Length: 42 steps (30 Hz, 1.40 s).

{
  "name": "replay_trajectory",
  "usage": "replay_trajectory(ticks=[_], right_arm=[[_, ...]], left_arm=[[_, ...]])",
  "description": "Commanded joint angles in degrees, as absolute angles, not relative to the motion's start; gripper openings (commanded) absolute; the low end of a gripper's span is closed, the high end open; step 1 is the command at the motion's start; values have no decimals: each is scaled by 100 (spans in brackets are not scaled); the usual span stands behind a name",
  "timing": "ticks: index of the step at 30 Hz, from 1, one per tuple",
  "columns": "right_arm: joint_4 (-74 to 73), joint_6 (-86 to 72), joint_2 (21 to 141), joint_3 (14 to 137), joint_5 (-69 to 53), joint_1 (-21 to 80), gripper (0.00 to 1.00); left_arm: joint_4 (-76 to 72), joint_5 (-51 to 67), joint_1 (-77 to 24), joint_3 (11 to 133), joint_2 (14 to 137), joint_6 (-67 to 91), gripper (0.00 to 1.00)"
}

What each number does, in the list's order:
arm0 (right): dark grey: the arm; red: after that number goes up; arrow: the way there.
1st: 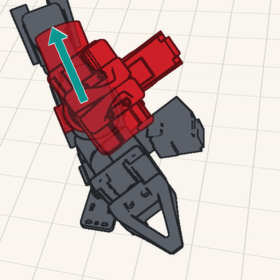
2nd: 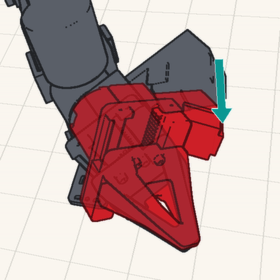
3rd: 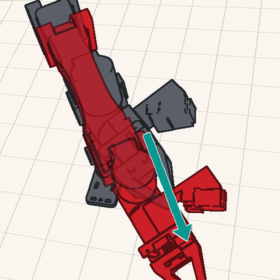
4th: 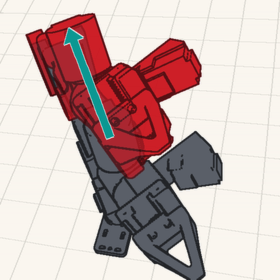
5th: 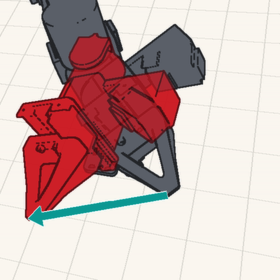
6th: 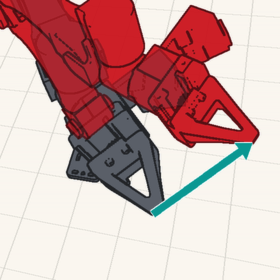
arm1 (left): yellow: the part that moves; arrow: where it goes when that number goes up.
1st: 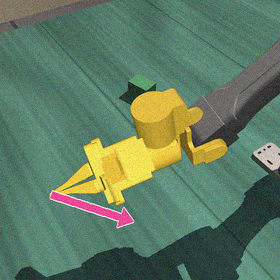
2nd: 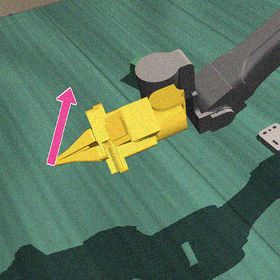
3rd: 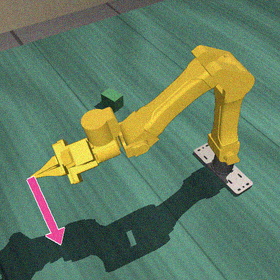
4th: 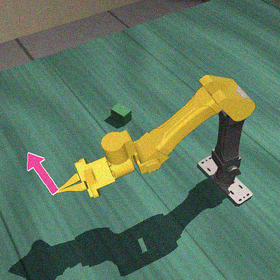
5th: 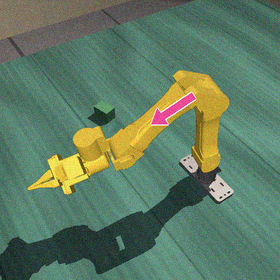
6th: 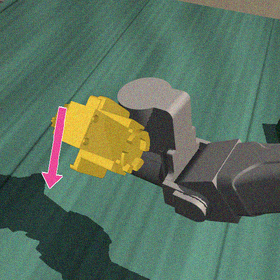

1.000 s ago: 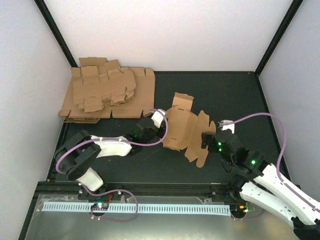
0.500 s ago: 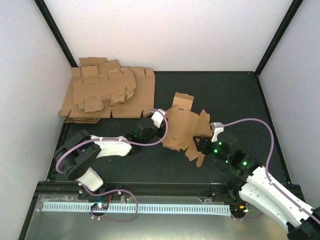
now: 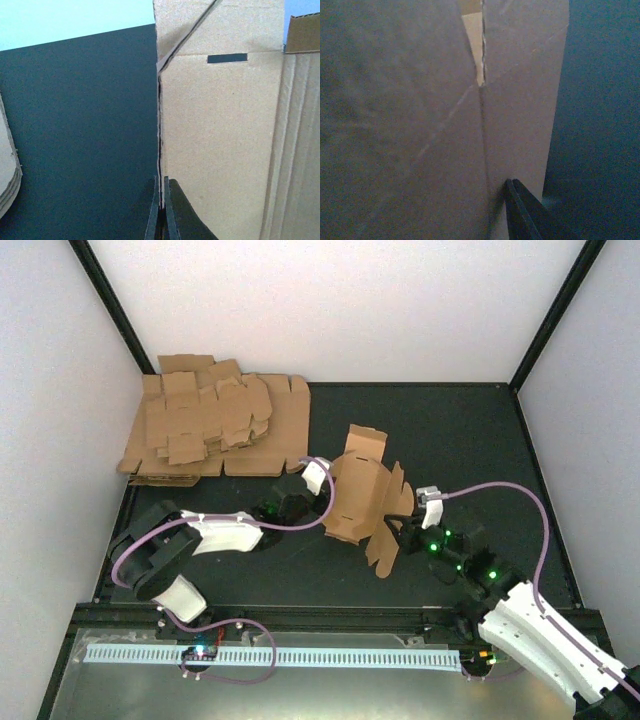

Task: Fold the paper box

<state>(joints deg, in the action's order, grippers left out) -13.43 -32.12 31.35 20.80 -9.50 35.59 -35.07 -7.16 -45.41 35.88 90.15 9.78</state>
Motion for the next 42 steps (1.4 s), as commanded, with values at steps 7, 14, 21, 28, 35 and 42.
replay_trajectory(ticks=[7, 14, 21, 28, 35, 42], right_arm=[[-1544, -2897, 2599, 2244, -1582, 3542, 26], [-1293, -2889, 2650, 2165, -1917, 3535, 15], [-1090, -2825, 2490, 2199, -2452, 3534, 13], [-345, -2932, 2292, 2113, -3239, 3532, 13], [-224, -2952, 2428, 2000, -3202, 3523, 13], [-263, -2933, 2465, 1882, -3259, 3359, 13]], left_arm=[[-3696, 635, -4074, 3594, 9053, 1309, 2], [-4186, 2116, -3622, 3504, 9210, 1683, 2], [-4095, 2745, -3278, 3489, 9112, 1852, 2], [-4302, 3828, -3001, 3479, 9008, 2167, 2], [-4663, 4760, -2874, 3506, 8915, 2617, 2], [-4035, 4361, -2865, 3516, 8684, 2119, 1]])
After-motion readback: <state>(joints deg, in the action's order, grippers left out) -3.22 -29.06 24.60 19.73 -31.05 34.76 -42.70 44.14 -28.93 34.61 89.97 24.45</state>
